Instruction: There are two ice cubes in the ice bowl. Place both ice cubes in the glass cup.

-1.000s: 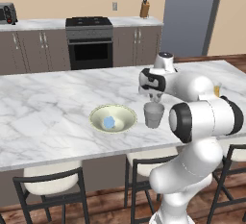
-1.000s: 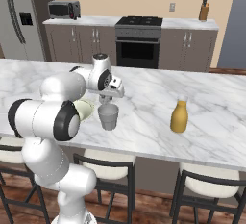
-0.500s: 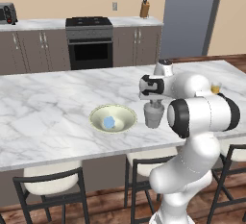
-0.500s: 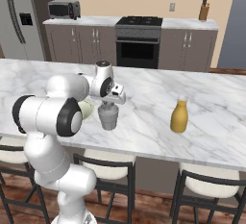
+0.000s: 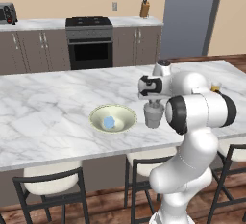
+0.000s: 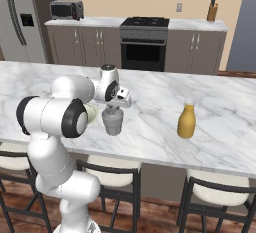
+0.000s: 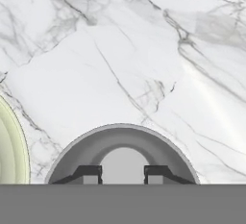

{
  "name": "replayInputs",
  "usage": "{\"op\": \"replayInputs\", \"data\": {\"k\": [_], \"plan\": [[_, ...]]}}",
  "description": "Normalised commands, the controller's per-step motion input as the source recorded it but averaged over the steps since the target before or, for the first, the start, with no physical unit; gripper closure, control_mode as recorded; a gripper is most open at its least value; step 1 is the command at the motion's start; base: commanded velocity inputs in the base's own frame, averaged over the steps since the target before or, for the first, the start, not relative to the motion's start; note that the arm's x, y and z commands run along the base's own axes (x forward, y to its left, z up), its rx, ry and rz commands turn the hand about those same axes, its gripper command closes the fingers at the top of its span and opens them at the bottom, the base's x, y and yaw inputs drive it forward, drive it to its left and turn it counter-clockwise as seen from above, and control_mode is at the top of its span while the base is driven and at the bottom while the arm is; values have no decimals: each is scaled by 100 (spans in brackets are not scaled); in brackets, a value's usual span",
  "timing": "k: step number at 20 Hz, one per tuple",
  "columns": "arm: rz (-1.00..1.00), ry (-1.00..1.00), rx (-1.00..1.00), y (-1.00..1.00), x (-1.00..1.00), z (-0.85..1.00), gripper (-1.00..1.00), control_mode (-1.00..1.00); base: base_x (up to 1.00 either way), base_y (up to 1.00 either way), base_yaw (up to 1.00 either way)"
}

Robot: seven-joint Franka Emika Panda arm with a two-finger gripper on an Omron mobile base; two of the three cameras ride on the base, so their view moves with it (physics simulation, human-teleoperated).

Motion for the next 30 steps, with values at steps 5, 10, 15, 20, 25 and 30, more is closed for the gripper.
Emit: {"op": "replayInputs", "data": {"k": [5,10,15,20,25,30], "plan": [[0,0,0,0,11,0,-100,-100,0,0,0],[0,0,0,0,-2,3,-100,-100,0,0,0],[0,-6,7,39,-95,12,-100,-100,0,0,0],[0,0,14,93,-74,0,-100,-100,0,0,0],[0,0,17,100,-8,4,-100,-100,0,0,0],[0,0,6,100,2,3,-100,-100,0,0,0]]}}
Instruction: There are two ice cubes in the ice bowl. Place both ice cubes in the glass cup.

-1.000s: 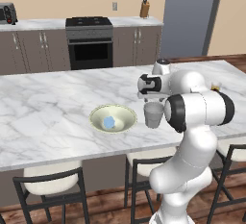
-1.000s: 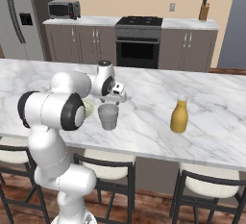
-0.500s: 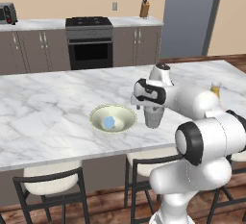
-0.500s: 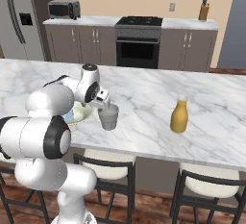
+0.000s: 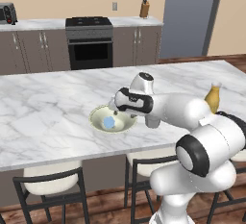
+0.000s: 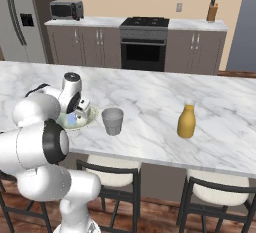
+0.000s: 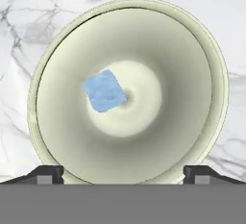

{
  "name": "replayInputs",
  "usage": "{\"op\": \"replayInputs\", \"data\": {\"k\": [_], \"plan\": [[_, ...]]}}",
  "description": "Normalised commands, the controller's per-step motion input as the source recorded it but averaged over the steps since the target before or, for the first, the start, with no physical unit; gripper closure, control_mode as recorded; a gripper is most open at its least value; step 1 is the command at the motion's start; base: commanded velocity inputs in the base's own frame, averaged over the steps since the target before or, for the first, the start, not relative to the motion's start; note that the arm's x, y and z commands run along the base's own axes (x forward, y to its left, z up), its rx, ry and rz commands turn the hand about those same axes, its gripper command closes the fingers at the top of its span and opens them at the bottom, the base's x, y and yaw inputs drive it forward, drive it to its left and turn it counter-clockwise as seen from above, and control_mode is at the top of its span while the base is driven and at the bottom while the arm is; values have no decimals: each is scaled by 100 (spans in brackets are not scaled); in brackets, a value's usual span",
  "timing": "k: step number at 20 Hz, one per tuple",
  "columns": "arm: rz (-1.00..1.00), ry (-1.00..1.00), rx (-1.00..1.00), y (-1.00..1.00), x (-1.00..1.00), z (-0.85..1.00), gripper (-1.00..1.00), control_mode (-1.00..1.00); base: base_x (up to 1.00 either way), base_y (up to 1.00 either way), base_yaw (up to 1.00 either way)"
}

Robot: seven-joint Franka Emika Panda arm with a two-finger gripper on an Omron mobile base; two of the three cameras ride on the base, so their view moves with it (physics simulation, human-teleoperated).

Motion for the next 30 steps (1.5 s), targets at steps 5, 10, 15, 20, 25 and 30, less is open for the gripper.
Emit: {"op": "replayInputs", "data": {"k": [5,10,15,20,25,30], "plan": [[0,0,-3,81,29,2,-100,-100,0,0,0],[1,0,-9,26,25,-3,-100,-100,0,0,0],[3,0,-2,-8,21,-7,-100,-100,0,0,0],[0,1,0,-15,24,-7,-100,-100,0,0,0],[1,8,-4,1,15,-16,-100,-100,0,0,0],[3,7,-8,0,9,-39,-100,-100,0,0,0]]}}
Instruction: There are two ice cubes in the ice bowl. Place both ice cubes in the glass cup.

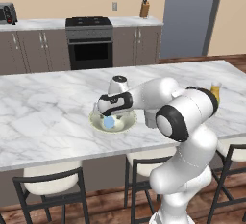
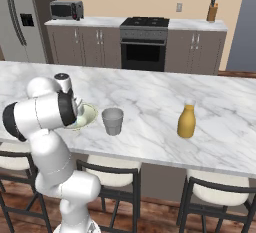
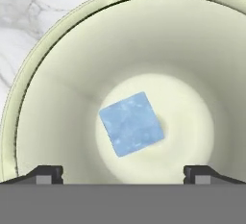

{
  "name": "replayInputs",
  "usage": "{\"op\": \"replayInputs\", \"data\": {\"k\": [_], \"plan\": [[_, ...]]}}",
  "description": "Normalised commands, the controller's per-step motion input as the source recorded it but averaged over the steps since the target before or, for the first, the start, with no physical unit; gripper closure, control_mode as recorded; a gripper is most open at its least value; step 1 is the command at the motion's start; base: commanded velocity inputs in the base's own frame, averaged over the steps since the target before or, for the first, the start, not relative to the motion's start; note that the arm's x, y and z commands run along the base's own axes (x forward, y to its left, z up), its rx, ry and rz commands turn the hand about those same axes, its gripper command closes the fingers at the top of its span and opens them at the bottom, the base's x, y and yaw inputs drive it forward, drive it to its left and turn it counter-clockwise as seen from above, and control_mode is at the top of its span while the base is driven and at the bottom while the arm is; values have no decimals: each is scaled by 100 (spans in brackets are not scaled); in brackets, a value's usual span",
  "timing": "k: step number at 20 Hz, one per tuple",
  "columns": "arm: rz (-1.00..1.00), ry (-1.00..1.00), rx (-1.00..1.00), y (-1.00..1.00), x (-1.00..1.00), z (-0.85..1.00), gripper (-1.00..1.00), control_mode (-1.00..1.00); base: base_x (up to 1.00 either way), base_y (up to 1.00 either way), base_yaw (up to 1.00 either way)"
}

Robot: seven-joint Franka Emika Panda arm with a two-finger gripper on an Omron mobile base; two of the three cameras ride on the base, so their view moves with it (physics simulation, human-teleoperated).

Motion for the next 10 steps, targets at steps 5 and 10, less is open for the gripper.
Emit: {"op": "replayInputs", "data": {"k": [5,10], "plan": [[2,1,-2,0,11,-20,-100,-100,0,0,0],[0,0,0,0,11,-14,-100,-100,0,0,0]]}}
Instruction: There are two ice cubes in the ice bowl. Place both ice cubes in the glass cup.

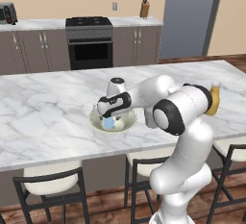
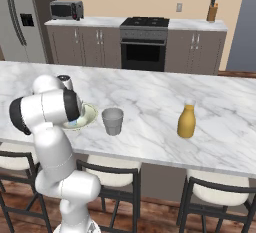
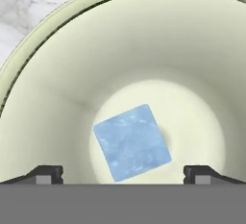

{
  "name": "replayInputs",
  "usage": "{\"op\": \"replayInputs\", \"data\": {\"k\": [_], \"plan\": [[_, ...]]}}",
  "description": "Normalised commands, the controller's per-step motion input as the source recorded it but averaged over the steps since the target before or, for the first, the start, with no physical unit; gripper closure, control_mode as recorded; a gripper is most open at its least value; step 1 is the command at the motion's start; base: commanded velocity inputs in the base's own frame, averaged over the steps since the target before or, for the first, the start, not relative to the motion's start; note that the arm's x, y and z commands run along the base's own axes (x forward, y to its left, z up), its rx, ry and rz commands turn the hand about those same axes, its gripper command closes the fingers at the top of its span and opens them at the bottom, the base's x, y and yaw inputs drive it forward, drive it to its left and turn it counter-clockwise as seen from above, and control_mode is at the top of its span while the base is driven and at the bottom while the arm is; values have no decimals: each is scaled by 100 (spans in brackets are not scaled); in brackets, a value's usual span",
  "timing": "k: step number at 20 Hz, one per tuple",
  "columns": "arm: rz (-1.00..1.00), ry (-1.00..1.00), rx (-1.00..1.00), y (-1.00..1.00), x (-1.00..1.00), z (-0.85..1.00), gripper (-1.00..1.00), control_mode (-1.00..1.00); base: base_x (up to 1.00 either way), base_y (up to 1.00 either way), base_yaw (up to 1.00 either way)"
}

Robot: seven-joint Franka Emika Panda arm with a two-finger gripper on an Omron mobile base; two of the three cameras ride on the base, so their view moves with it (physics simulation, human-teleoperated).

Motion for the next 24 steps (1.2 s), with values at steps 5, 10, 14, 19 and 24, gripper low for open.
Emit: {"op": "replayInputs", "data": {"k": [5,10,14,19,24], "plan": [[2,0,0,0,0,-24,-100,-100,0,0,0],[1,1,-1,0,0,-21,-100,-100,0,0,0],[0,0,0,0,2,-13,-100,-100,0,0,0],[0,0,0,0,26,-9,-100,-100,0,0,0],[0,0,0,0,13,0,100,-100,0,0,0]]}}
